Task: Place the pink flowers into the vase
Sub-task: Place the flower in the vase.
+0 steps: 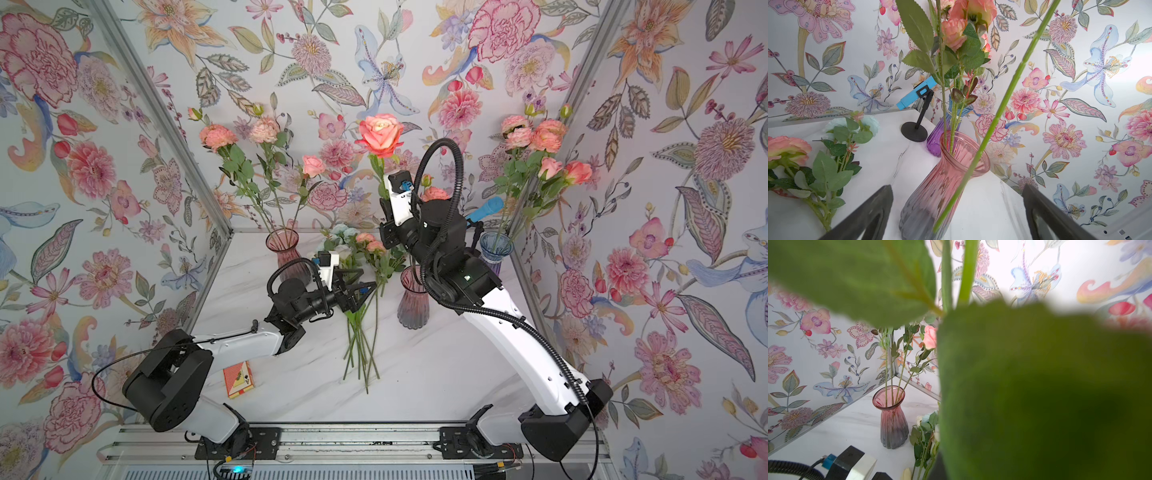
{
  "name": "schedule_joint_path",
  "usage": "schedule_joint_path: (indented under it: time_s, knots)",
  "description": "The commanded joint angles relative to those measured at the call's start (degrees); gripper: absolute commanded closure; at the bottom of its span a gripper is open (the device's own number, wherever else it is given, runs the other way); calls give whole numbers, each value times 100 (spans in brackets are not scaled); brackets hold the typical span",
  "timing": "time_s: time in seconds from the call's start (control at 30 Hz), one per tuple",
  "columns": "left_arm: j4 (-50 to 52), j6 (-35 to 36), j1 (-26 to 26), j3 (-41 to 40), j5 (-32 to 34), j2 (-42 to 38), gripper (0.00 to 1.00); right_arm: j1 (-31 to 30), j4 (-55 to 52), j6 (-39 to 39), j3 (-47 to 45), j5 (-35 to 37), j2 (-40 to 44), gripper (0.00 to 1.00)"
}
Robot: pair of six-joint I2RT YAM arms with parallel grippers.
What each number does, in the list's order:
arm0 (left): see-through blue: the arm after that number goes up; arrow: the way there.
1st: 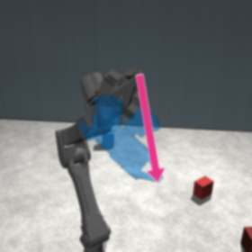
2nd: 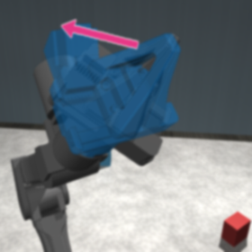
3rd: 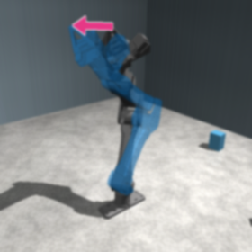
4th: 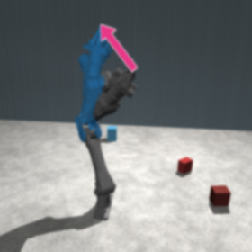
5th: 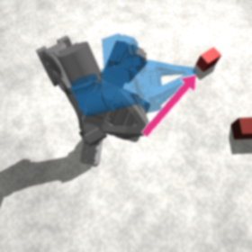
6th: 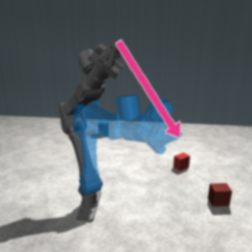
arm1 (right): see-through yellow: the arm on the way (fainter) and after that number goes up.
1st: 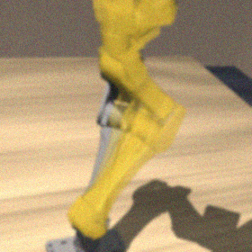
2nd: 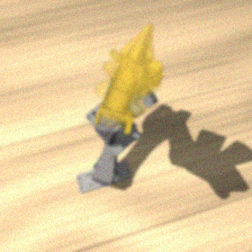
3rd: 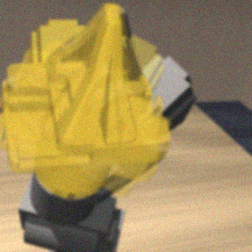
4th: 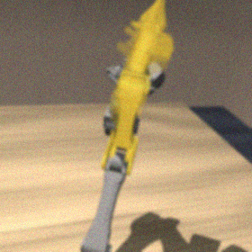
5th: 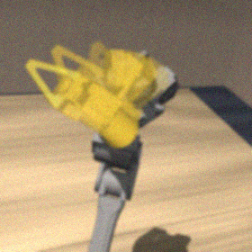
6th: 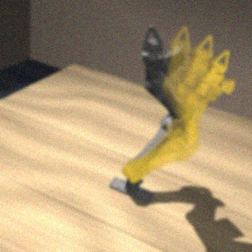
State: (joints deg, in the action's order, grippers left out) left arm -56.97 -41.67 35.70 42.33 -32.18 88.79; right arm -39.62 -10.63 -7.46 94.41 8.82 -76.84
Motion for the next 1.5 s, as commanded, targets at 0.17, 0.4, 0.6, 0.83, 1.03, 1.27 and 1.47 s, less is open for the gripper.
schedule_joint_path:
  time_s: [0.17, 0.4, 0.6, 0.83, 1.03, 1.27, 1.47]
  knots:
    - [2, 150, 62, 179, 89, -100, 0, 118, 272, -932, 472, 437, 486, 100]
    - [21, 159, 60, 181, 96, -82, 0, 558, 210, -897, 231, 494, 671, 100]
    - [46, 168, 60, 210, 90, -49, 0, 1047, 172, -206, -571, 203, 811, 100]
    - [90, 178, 60, 197, 98, -58, 0, 1263, 190, 419, -1512, -69, 717, 100]
    - [131, 186, 62, 233, 90, -37, 0, 1320, 223, 761, -2077, -179, 539, 100]
    - [153, 198, 62, 232, 97, -53, 0, 1419, 290, 1049, -2478, -258, 529, 96]
    - [142, 181, 68, 250, 98, -35, 0, 1421, 288, 1122, -2689, -324, 624, 87]
